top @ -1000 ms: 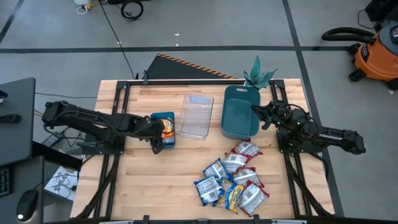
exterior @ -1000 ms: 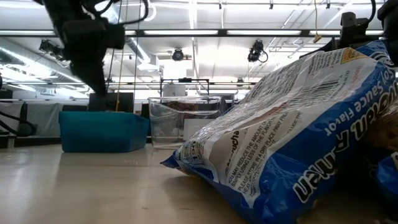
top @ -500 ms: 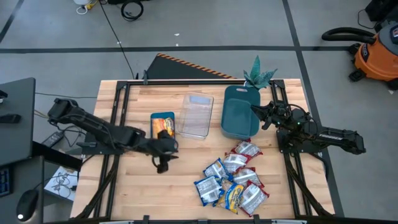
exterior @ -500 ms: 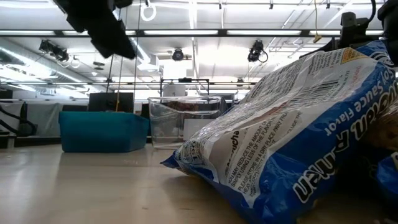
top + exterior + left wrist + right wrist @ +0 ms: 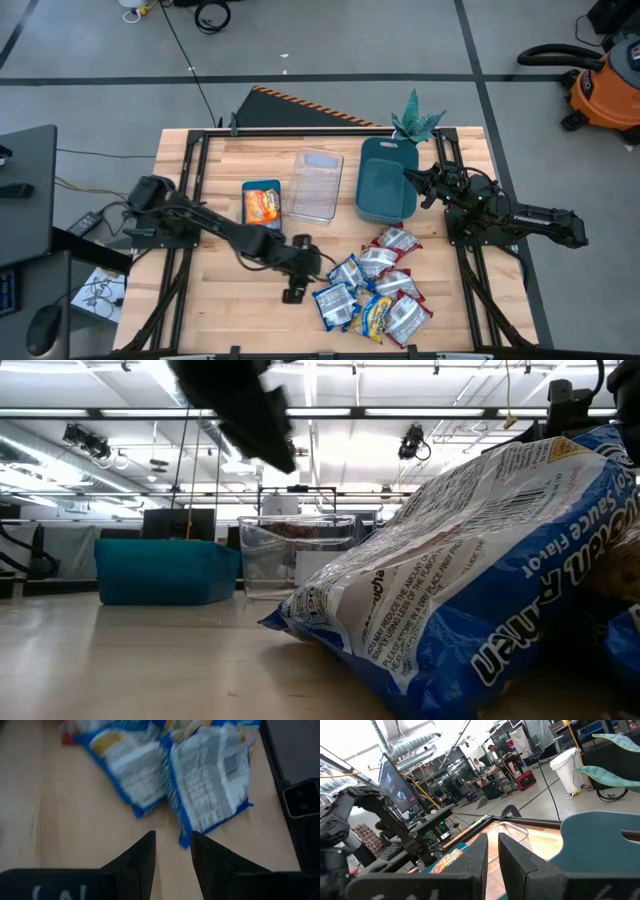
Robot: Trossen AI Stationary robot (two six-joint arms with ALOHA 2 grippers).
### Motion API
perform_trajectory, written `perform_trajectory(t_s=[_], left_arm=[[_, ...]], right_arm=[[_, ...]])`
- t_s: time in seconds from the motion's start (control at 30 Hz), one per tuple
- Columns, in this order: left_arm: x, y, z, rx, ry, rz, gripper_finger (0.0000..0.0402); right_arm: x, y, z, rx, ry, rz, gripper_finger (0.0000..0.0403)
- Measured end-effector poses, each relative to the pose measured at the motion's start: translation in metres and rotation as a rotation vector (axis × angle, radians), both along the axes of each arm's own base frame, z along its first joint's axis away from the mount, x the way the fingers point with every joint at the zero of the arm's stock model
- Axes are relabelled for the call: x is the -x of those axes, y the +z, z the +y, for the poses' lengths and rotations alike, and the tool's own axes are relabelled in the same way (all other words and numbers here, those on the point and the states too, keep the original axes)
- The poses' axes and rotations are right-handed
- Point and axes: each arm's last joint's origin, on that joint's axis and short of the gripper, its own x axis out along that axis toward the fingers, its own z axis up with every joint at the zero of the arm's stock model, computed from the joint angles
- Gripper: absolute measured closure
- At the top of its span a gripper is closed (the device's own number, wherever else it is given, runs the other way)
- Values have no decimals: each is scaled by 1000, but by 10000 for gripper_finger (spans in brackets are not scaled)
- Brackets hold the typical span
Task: Sort Maruchan noodles
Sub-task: Put the blue noodle pack into the transparent bin
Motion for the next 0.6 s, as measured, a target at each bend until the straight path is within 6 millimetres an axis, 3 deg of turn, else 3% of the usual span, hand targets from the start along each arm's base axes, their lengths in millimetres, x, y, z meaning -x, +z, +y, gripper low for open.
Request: perform_trajectory(t_s=[0.23, 0.6], left_arm=[[-41, -6, -1, -21, -121, -88, 273], [-62, -21, -2, -70, -226, -158, 224]], right_arm=[[0, 0, 0, 0, 0, 0, 353], [0, 0, 0, 0, 0, 0, 353]])
